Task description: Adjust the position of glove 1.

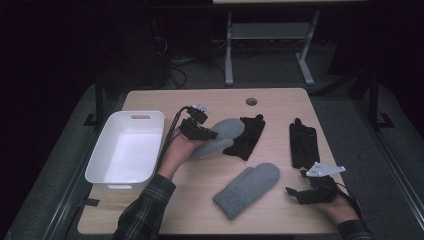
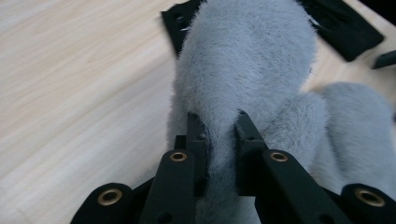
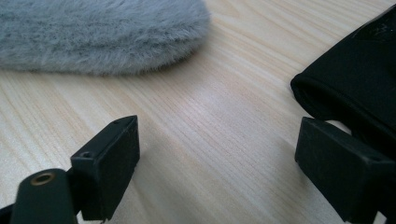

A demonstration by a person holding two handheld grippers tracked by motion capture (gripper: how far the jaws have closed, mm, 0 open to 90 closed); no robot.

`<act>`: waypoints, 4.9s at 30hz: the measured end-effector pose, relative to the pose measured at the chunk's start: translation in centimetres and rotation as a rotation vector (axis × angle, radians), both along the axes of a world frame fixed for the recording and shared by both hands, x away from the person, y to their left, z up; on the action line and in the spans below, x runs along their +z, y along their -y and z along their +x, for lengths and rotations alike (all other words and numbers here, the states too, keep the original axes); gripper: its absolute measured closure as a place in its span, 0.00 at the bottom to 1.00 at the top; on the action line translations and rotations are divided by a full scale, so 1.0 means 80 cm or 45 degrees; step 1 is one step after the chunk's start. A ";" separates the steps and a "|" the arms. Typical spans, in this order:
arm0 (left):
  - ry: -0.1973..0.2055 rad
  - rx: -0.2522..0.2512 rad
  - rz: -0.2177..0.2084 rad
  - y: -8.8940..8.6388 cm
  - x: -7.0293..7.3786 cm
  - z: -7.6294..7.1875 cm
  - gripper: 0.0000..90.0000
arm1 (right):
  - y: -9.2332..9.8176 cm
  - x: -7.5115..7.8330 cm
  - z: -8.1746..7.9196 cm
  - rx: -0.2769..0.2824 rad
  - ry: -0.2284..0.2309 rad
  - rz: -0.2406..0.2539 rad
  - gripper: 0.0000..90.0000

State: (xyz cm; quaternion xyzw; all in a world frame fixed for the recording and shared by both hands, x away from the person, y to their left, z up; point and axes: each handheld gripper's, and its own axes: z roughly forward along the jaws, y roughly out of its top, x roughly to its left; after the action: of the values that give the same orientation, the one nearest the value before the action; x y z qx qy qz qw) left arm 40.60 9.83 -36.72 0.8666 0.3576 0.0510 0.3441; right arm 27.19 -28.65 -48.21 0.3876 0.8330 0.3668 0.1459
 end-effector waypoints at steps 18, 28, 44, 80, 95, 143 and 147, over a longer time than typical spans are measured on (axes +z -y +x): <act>-0.035 -0.150 0.020 0.049 -0.005 -0.051 0.88 | 0.000 -0.001 0.000 0.002 0.003 0.006 0.15; -0.066 -0.095 0.074 0.060 -0.041 -0.048 0.88 | 0.000 -0.001 0.000 0.002 0.003 0.005 0.15; -0.020 -0.099 0.063 0.057 -0.063 -0.035 0.54 | 0.000 0.000 0.000 0.000 0.001 -0.001 0.15; -0.145 -0.203 0.060 0.023 -0.098 -0.001 0.97 | 0.000 -0.001 0.000 -0.002 0.001 0.006 0.15; -0.107 -0.131 -0.132 0.007 -0.033 -0.039 0.98 | 0.000 -0.001 0.001 -0.002 0.003 0.004 0.15; -0.037 -0.262 -0.142 0.077 -0.022 -0.110 0.98 | 0.000 -0.001 0.001 0.000 0.004 0.004 0.15; -0.025 -0.273 -0.128 0.082 -0.023 -0.114 0.98 | 0.000 0.000 0.000 0.000 0.004 -0.002 0.17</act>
State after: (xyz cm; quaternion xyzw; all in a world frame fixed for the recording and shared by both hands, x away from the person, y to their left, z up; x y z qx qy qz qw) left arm 31.50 3.28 -38.54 0.8820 0.2685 -0.0126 0.3870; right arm 27.18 -28.69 -48.20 0.3869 0.8331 0.3667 0.1476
